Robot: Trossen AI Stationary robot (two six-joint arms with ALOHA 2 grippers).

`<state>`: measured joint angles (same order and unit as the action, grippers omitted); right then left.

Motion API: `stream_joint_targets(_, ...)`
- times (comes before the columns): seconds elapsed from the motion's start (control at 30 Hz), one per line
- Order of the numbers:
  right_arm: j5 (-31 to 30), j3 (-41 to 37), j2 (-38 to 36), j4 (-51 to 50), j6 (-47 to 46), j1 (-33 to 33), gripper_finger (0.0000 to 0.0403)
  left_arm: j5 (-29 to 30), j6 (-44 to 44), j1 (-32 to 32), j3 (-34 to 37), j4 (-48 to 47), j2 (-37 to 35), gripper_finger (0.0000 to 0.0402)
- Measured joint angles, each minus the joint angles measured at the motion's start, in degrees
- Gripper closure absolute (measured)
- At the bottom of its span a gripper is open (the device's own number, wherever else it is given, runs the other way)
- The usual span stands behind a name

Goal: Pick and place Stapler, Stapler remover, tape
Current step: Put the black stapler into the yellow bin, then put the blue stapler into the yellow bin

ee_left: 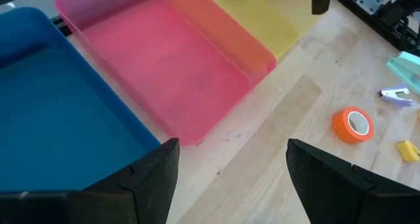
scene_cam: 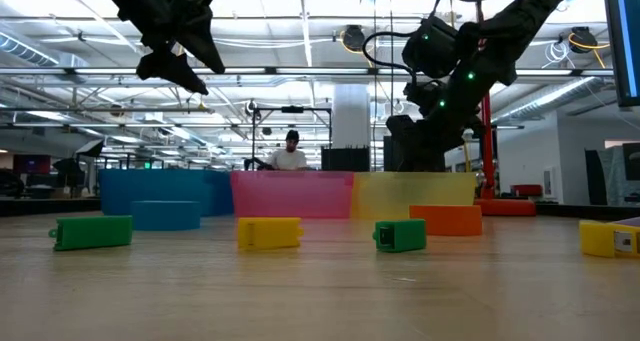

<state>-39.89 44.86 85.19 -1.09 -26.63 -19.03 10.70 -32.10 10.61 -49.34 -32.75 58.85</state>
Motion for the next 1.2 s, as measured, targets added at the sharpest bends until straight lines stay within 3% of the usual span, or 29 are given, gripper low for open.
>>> stream_joint_targets(0.8, 7.0, 0.0, -0.4, -5.8, -1.5, 0.0, 0.022, -0.1, 0.5, 0.0, 0.0, 0.0, 0.0, 0.0128)
stream_joint_targets(1.03, 7.1, 0.1, -8.3, -5.9, 4.7, 0.0, 0.022, -0.1, 0.9, -1.0, 0.0, 0.0, 0.0, 0.0128)
stream_joint_targets(1.2, 9.3, 0.2, -18.1, -12.8, 4.9, 0.8, 0.022, 0.2, 1.4, -1.4, 0.0, -0.6, 0.0, 0.0128)
